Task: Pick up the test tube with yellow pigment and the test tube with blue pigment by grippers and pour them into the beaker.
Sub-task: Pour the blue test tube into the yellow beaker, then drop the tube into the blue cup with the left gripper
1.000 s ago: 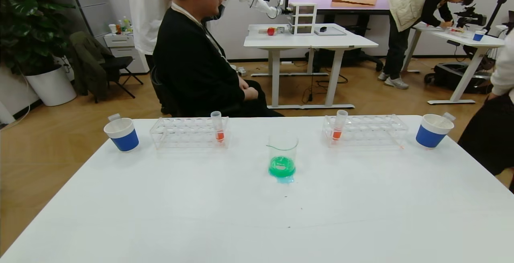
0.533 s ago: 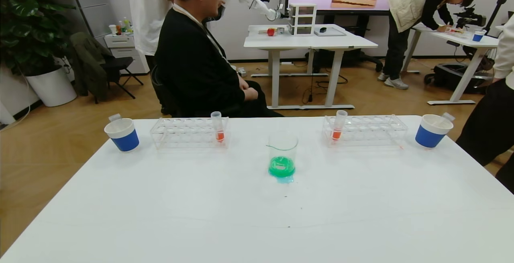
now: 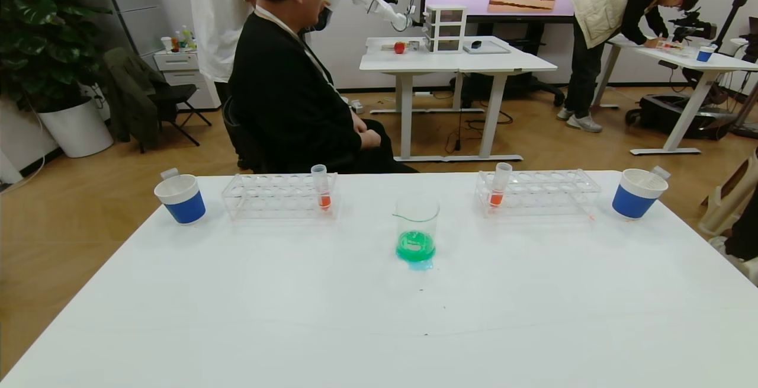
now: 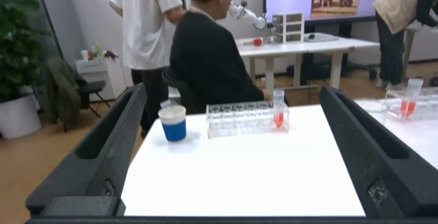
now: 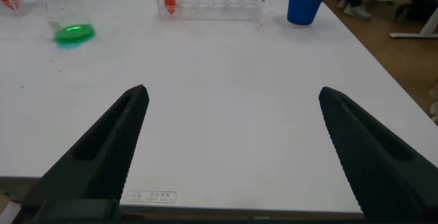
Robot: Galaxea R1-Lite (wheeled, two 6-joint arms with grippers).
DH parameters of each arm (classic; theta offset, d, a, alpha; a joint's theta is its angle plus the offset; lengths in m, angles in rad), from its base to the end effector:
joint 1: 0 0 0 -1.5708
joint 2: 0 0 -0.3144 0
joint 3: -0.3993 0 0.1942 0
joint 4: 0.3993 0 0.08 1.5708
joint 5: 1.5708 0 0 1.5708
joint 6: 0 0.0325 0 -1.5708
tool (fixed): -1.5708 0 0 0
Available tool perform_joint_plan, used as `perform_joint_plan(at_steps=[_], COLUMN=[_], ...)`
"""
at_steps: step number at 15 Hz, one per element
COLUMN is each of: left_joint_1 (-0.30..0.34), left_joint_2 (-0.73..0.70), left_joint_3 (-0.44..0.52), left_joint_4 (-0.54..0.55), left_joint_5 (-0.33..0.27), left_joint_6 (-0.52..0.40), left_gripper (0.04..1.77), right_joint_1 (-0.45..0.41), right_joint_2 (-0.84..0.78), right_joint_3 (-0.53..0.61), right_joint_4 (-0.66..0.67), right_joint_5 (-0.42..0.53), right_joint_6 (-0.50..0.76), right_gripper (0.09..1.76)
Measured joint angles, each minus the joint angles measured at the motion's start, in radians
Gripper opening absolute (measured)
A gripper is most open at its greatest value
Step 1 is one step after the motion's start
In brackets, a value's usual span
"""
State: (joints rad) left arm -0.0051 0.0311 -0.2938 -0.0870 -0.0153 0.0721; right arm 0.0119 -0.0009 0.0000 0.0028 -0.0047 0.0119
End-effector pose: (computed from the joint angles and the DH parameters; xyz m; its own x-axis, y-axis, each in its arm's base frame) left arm -0.0554 -0.0002 0.1677 0.9393 -0.0201 0.3426 -0.0053 0.9973 0.0729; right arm -0.0230 -0.0004 0.0752 1.0000 0.0072 -0.0019 -0.0072 0.9999 0.0119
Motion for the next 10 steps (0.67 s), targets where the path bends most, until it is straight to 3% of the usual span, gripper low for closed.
perform_joint_plan(at_steps=[2, 3, 4, 10], left_joint_1=[0.001, 0.001, 0.001, 0.0], left_joint_2=[-0.022, -0.027, -0.03, -0.033], left_joint_3=[0.186, 0.24, 0.264, 0.293], left_joint_4=[-0.019, 0.056, 0.118, 0.091], left_joint_5=[-0.009, -0.013, -0.015, -0.007], left_joint_6=[-0.011, -0.01, -0.006, -0.037], left_gripper=[1.75, 1.75, 1.75, 1.75], right_joint_1=[0.0, 0.0, 0.0, -0.001], right_joint_2=[0.0, 0.0, 0.0, 0.0], right_joint_3=[0.0, 0.0, 0.0, 0.0], right_joint_4=[0.0, 0.0, 0.0, 0.0], right_joint_5=[0.0, 0.0, 0.0, 0.001], right_joint_6=[0.0, 0.0, 0.0, 0.0], right_gripper=[1.74, 1.74, 1.74, 1.74])
